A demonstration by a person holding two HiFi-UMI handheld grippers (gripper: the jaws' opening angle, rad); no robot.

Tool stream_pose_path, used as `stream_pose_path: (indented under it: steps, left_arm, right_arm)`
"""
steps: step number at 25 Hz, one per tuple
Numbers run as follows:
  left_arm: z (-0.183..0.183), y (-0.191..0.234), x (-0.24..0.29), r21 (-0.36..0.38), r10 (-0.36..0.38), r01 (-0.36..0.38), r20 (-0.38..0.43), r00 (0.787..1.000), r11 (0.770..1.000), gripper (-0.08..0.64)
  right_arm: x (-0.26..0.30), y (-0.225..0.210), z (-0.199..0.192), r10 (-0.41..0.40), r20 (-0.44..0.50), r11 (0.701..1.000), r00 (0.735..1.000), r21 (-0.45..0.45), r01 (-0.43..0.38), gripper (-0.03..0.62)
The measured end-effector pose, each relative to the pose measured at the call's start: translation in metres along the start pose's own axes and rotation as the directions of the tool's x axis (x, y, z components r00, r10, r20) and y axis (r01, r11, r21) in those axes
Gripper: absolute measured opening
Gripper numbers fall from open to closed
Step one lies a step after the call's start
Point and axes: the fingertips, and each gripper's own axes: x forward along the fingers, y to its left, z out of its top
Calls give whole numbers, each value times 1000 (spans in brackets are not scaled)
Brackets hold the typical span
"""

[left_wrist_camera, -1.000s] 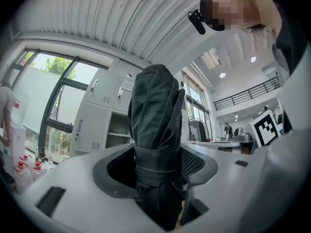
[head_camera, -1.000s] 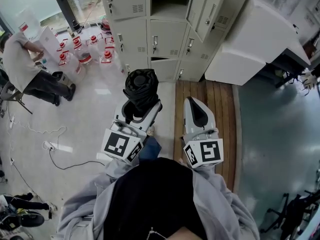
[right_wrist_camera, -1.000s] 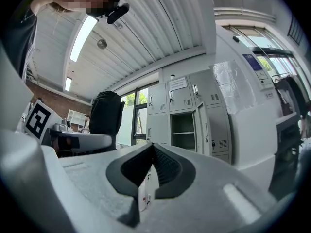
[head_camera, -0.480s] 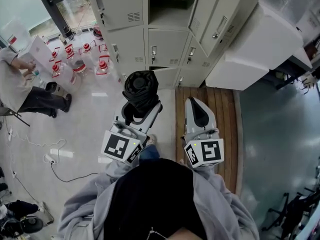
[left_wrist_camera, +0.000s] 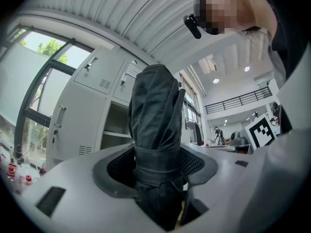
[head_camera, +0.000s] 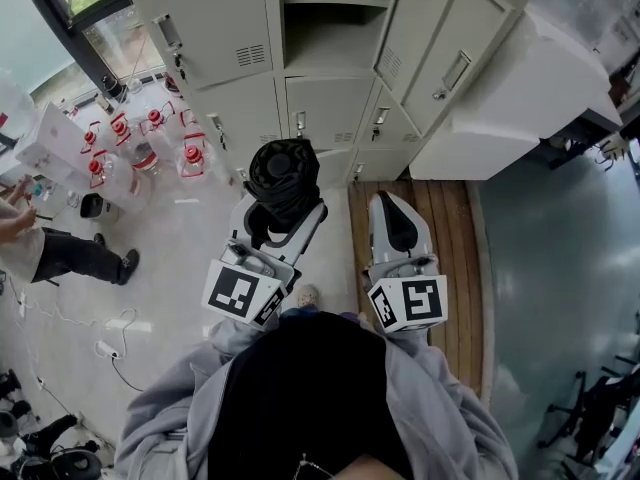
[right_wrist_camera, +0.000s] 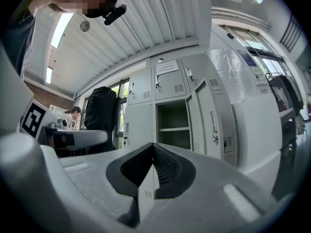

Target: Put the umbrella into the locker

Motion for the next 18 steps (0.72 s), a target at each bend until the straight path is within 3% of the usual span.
stream_pose_path:
  steps: [18]
  left_arm:
    - [-22,54,72,-32,-45,45,1,999,998,253]
  right_arm:
    - [86,-30,-21,9,-22,1000,1000,-1,-9,5]
